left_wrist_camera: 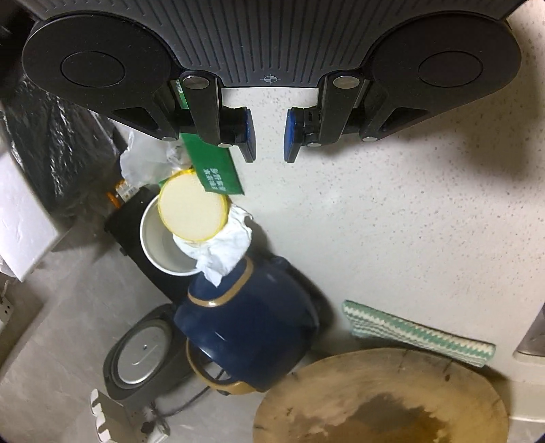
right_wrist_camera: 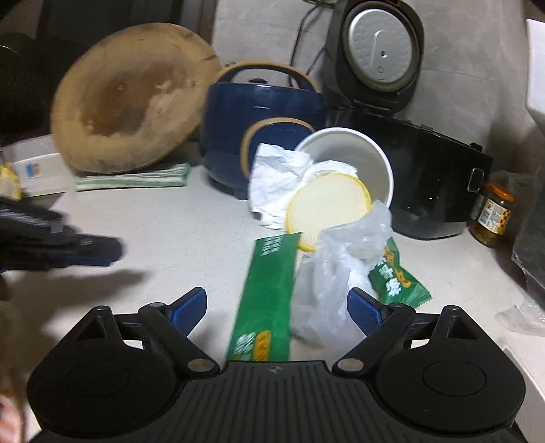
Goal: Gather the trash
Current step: 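Raise both tools back toward the counter, then grasp the long green snack wrapper with the left tool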
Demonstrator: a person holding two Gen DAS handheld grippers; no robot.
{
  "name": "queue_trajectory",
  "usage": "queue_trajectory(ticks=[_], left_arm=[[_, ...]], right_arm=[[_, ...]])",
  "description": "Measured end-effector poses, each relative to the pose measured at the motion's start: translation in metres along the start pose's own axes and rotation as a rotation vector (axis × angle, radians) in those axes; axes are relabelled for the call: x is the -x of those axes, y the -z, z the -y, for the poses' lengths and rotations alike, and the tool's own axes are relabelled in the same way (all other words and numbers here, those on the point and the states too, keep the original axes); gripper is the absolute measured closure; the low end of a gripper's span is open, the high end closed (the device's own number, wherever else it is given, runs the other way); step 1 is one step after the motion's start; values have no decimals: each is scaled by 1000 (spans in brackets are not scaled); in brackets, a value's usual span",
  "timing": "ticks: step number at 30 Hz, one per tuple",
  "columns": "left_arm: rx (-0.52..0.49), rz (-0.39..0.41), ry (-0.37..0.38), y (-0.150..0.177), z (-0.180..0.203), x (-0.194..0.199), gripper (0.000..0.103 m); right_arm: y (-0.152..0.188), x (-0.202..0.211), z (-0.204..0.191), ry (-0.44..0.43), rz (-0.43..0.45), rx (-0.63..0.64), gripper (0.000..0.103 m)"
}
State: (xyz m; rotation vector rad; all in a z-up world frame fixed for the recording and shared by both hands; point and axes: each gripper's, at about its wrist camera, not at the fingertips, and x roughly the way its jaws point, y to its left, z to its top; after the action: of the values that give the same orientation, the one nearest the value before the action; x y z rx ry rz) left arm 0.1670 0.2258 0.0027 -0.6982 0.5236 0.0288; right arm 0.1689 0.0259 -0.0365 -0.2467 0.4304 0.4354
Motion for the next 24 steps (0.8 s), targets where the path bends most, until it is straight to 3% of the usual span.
queue_trajectory(ticks=[3, 6, 9, 10, 11, 17, 20, 24], left_arm=[[-67, 3, -54, 4, 12, 3, 82], [-132, -1, -91, 8, 22, 2, 82], [-157, -2, -98, 9, 26, 1, 82], [-160, -4, -95, 9, 26, 1, 82], [-163, -7, -90, 9, 27, 0, 82], [-174, -25, -78, 10, 29, -3, 82], [-171, -40, -76, 10, 28, -5, 82], [-199, -58, -51, 12, 34, -7, 82]], right_arm=[[1, -18, 2, 9, -31, -38, 13], [4, -23, 1, -26, -49, -66, 20], [6, -21, 0, -31, -63, -65, 39], [7, -21, 1, -31, -74, -69, 54], [7, -20, 3, -45, -87, -79, 59], [14, -4, 6, -332, -140, -154, 62], [16, 12, -2, -333, -81, -79, 62], [12, 35, 4, -244, 14, -33, 55]])
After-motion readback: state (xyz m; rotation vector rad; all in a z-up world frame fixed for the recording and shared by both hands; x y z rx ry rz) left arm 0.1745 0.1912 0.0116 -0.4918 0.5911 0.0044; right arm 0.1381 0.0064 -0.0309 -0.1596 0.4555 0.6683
